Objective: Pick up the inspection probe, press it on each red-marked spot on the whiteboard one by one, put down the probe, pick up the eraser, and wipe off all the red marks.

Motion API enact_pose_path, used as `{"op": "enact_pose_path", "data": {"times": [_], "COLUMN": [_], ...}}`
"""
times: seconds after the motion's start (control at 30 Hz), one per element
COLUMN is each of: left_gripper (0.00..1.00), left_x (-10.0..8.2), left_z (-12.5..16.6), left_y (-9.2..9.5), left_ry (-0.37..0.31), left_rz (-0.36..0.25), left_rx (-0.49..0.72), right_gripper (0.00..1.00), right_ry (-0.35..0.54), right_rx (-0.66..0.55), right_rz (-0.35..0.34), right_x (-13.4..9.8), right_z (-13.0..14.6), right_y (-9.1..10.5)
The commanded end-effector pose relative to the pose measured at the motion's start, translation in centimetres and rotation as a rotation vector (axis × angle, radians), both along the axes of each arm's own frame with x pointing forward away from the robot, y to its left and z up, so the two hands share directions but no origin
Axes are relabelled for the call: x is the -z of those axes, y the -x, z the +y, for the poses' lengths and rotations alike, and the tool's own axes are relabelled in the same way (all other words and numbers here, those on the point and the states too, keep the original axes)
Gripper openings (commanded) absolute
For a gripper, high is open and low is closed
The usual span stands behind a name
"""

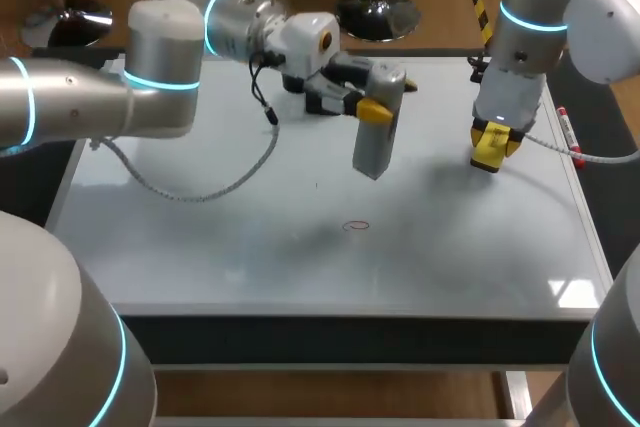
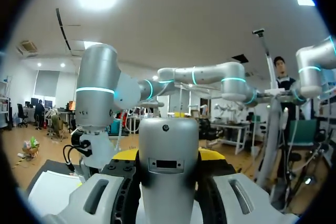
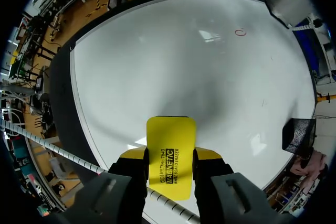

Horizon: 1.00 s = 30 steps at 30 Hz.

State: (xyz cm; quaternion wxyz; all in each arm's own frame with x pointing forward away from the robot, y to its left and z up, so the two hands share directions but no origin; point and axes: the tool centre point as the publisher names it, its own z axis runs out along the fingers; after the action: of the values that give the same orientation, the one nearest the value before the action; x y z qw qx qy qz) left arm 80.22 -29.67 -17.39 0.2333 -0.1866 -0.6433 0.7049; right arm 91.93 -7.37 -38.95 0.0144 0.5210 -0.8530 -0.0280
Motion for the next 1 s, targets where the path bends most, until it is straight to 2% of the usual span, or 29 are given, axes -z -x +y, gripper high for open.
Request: {"op": "enact_pose_path", "data": {"times": [0.03, 0.23, 0.4, 0.63, 1.0], "left_gripper": [0.00, 0.00, 0.00, 0.00, 0.00], "left_x": [1.5, 3.2, 4.7, 5.7, 7.2], "left_z": [-0.1, 0.1, 0.0, 0.3, 0.8], "left_y": [0.8, 1.9, 2.3, 2.8, 3.7], "left_ry": [0.033, 0.053, 0.032, 0.028, -0.024], "left_rz": [0.003, -0.022, -0.005, 0.011, 0.021], "left_rx": [0.031, 0.068, 0.084, 0.091, 0.105], "right_gripper": [0.00, 0.00, 0.00, 0.00, 0.00], "right_ry": [0.002, 0.002, 0.002, 0.002, 0.002], "right_rx": [-0.002, -0.002, -0.002, -0.002, -0.002], "right_rz": [-0.001, -0.001, -0.001, -0.001, -0.001], "right_x": [-0.1, -0.1, -0.1, -0.1, -0.1], "right_z": [-0.1, -0.1, -0.1, -0.1, -0.1], "right_y": [0.0, 0.0, 0.0, 0.0, 0.0]}}
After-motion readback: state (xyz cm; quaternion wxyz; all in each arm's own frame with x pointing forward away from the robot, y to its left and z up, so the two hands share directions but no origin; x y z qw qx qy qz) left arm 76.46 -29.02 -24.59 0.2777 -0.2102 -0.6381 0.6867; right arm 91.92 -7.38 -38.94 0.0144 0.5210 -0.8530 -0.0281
